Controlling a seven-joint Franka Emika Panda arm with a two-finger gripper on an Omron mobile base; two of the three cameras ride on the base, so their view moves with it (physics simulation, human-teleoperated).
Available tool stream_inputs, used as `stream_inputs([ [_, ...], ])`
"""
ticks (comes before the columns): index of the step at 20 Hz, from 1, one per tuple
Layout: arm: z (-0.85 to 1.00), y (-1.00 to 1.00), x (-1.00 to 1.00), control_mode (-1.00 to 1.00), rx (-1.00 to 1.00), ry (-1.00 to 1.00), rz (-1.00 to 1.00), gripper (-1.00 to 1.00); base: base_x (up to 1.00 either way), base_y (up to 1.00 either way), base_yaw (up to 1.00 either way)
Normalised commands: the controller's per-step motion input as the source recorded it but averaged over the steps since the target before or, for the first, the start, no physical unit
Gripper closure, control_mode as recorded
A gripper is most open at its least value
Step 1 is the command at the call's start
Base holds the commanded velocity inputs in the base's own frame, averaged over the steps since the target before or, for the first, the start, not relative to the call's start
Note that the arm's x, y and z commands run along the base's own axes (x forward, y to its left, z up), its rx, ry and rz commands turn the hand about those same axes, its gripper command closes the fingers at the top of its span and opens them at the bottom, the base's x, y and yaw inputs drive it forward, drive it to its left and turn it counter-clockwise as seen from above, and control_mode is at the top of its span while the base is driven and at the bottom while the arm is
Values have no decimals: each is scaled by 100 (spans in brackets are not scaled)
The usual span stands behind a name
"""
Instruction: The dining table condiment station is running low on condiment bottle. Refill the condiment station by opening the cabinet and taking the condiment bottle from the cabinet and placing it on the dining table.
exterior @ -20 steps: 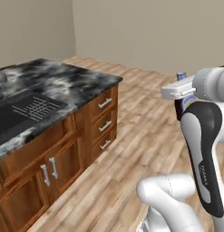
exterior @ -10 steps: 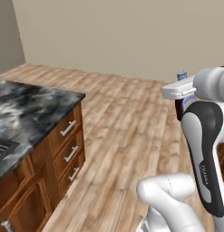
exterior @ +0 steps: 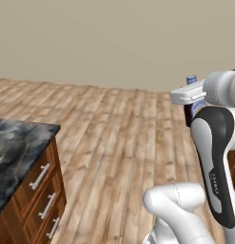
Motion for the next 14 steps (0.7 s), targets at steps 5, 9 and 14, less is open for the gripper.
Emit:
stream_inputs([
  [5, 0, 0, 0, 100, 0, 0, 0, 100, 100, 0, -3],
  [9, 0, 0, 0, 100, 0, 0, 0, 100, 100, -6, 5],
  [14, 0, 0, 0, 100, 0, 0, 0, 100, 100, 0, 32],
])
